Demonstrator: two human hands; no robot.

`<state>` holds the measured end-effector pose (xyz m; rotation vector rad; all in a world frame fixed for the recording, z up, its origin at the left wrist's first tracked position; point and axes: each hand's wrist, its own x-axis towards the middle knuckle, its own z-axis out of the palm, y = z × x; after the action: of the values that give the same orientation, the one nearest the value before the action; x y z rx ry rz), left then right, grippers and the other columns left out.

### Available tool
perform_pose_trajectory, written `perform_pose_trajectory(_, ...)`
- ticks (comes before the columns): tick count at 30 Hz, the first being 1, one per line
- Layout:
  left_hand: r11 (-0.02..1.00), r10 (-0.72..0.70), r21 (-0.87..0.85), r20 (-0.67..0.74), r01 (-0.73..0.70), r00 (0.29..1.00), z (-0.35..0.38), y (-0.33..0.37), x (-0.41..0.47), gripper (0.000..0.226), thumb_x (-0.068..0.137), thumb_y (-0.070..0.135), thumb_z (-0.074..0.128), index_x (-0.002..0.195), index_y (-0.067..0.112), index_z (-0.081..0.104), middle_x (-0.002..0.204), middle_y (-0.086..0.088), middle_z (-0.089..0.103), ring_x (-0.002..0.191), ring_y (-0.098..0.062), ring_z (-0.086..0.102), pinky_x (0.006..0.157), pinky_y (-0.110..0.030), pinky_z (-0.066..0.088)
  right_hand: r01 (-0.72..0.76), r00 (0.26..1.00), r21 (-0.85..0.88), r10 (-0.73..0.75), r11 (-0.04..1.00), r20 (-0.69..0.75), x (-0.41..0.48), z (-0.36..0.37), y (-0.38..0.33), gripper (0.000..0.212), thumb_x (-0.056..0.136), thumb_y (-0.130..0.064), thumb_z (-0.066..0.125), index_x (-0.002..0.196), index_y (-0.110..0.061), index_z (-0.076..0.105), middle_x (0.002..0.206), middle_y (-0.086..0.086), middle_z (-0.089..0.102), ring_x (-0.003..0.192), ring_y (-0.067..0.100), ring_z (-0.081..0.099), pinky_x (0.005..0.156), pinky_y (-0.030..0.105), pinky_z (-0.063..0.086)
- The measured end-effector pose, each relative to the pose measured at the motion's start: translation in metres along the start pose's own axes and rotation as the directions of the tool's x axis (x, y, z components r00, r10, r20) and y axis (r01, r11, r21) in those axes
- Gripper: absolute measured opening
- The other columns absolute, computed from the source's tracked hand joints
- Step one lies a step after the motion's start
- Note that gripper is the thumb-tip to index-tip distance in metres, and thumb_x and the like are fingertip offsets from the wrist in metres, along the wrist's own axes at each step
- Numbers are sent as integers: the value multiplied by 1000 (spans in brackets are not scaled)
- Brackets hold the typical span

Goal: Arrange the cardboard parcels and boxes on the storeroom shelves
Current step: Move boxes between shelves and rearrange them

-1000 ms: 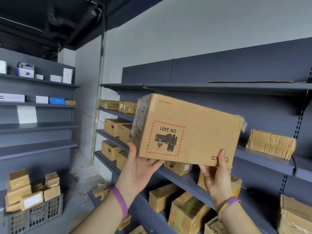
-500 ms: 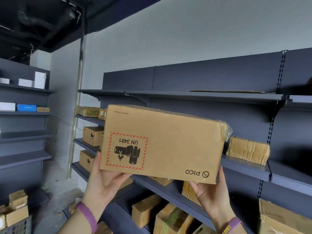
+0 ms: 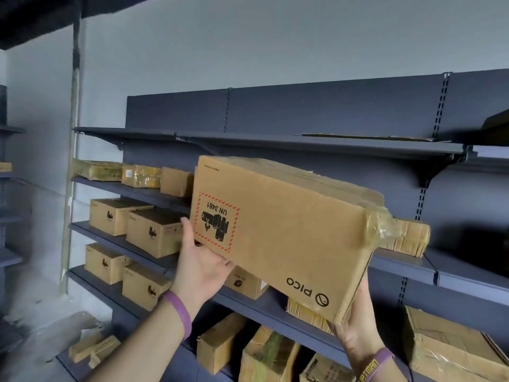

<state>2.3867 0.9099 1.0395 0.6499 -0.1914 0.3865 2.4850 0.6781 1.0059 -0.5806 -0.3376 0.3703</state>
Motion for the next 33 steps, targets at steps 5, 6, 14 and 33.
perform_pose_trajectory(5,986,-131,113,52,125,990,20,-21,37,47,101,49,46,137,21,58,131,-11,67,127,-28,58,113,-48,39,155,987,16,-155,988,28,4,4,10,66,74,-68,60,125,-26,69,138,10,61,129,40,54,112,68,29)
perform_pose_trajectory(6,971,-204,147,81,191,976,22,-26,42,46,98,45,51,137,20,57,130,-11,67,127,-28,58,112,-47,41,193,981,10,-194,981,30,5,5,11,69,70,-67,67,127,-26,68,139,10,60,130,40,53,112,69,27)
perform_pose_trajectory(14,950,-231,241,118,198,966,15,-64,67,94,74,23,78,151,44,28,137,-7,61,123,-28,60,91,-49,56,453,873,4,-442,892,-206,11,16,19,52,91,-52,54,132,-22,60,130,3,67,121,24,63,107,50,45)
perform_pose_trajectory(33,866,-180,498,232,43,956,-28,-43,146,68,72,8,73,133,30,51,117,-2,74,106,-17,71,81,-31,59,380,868,-147,-407,913,-285,122,21,62,59,89,-17,71,140,-10,43,127,19,65,114,34,66,93,55,55)
